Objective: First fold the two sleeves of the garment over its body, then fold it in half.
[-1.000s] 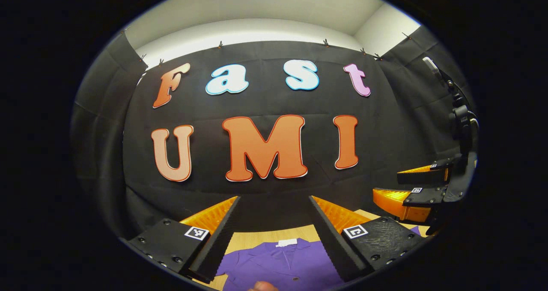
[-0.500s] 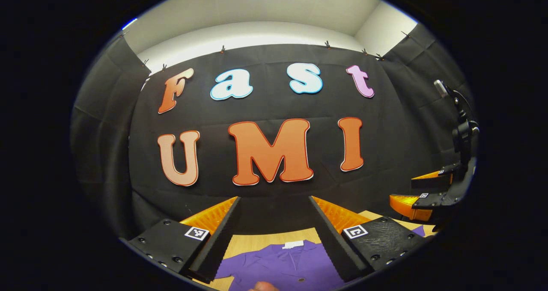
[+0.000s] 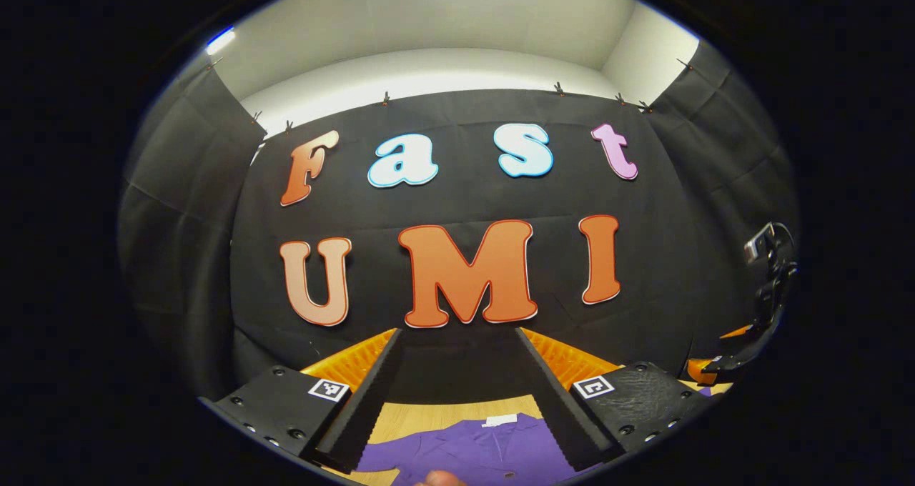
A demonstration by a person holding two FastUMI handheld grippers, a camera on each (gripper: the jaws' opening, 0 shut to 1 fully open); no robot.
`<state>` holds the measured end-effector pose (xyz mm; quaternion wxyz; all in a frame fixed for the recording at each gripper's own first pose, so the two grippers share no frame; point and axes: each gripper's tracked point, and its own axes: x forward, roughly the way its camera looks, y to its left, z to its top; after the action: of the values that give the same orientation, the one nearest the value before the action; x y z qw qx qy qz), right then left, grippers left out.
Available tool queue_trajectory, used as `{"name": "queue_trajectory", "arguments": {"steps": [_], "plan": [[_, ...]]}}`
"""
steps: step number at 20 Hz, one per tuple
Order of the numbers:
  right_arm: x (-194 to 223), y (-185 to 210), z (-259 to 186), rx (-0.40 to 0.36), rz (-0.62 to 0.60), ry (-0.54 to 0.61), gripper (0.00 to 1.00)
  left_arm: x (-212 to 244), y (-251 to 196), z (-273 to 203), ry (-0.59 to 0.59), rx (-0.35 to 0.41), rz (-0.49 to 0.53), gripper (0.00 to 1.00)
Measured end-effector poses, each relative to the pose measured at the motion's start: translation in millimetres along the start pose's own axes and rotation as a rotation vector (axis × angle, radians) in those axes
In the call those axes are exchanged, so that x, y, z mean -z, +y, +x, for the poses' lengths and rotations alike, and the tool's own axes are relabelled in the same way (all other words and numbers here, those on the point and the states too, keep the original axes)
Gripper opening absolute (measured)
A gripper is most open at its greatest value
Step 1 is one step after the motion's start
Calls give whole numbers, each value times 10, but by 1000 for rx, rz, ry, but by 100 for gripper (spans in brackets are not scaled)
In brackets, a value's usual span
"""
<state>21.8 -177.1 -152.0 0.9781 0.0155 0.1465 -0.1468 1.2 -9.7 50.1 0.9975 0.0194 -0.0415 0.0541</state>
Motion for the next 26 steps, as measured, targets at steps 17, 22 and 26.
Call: {"name": "queue_trajectory", "arguments": {"steps": [17, 22, 26], "plan": [[1670, -1147, 707, 106, 217, 559, 94, 334, 14, 3, 108, -86, 86, 98], [2050, -1300, 837, 91, 291, 753, 94, 439, 15, -55, 155, -128, 109, 100], [2347, -1322, 870, 52, 344, 910, 94, 546, -43, -97, 189, -160, 142, 98]]}}
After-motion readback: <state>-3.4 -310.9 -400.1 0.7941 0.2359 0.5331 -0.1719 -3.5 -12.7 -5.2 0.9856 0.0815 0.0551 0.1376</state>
